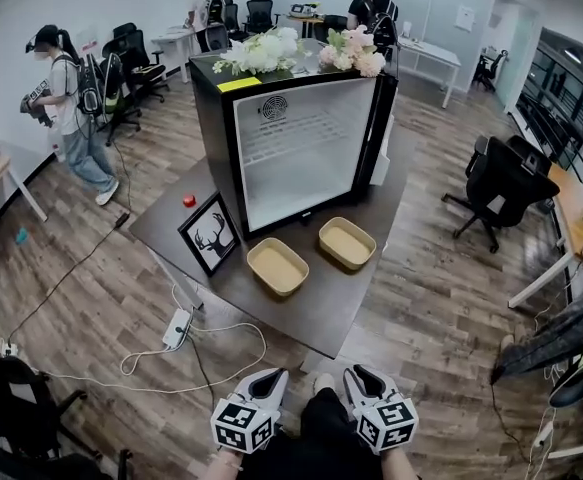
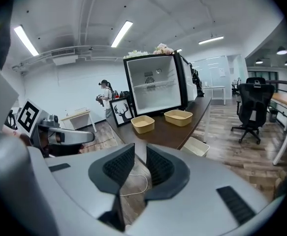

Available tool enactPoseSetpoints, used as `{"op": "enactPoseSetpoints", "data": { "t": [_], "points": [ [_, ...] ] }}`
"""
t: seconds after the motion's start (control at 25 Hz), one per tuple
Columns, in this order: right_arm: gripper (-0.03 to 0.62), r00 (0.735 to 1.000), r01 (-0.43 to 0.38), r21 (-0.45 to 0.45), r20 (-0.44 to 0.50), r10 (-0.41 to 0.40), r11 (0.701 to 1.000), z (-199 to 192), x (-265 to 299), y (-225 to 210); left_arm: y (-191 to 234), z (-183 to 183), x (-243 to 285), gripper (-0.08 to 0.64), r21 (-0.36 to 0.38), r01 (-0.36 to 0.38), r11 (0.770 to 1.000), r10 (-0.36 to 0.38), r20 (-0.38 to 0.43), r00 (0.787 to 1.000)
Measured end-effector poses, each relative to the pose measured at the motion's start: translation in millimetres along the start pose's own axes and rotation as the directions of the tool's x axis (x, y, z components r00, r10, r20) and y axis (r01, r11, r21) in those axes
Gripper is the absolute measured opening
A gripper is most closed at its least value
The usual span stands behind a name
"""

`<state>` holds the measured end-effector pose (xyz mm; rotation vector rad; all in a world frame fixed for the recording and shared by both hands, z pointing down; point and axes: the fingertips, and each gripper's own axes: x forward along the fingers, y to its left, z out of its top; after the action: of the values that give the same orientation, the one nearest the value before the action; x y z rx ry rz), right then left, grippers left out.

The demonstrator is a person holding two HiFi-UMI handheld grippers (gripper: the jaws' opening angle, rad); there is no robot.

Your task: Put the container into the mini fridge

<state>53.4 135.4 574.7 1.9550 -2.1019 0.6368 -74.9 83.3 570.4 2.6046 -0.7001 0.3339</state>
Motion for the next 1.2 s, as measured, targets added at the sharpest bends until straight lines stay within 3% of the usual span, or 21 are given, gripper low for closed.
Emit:
{"op": "enactPoseSetpoints", "data": {
  "t": [0.32, 0.48, 0.72, 0.84, 1.0, 1.2],
  "points": [
    [0.080, 0.995, -0.093, -0.086, -0.034, 0.091, 0.992, 45.5, 71.9, -45.3, 39.6, 45.4, 57.1, 0.009, -0.042, -0.142, 0.989, 0.144, 0.067, 0.987],
    [0.075, 0.986, -0.160, -0.118, -0.072, 0.152, 0.980, 60.9, 99.4, -70.6, 39.7, 60.5, 94.6, 0.009, 0.006, -0.143, 0.990, 0.142, 0.042, 0.989],
    [0.077, 0.962, -0.252, -0.173, -0.153, 0.227, 0.952, 72.2, 131.7, -99.9, 36.2, 72.4, 137.9, 0.009, -0.044, -0.199, 0.979, 0.201, 0.062, 0.978],
    [0.153, 0.938, -0.316, -0.200, -0.213, 0.273, 0.928, 74.3, 145.7, -107.6, 40.0, 79.9, 152.8, 0.009, -0.062, -0.234, 0.970, 0.238, 0.079, 0.968],
    [0.155, 0.944, -0.303, -0.305, -0.229, 0.239, 0.903, 85.3, 164.2, -128.9, 49.0, 85.9, 164.7, 0.009, -0.064, -0.287, 0.956, 0.291, 0.089, 0.952],
    [0.153, 0.948, -0.258, -0.355, -0.271, 0.165, 0.899, 91.5, 195.6, -158.6, 60.2, 86.1, 164.6, 0.009, -0.104, -0.332, 0.937, 0.341, 0.085, 0.936]
  ]
}}
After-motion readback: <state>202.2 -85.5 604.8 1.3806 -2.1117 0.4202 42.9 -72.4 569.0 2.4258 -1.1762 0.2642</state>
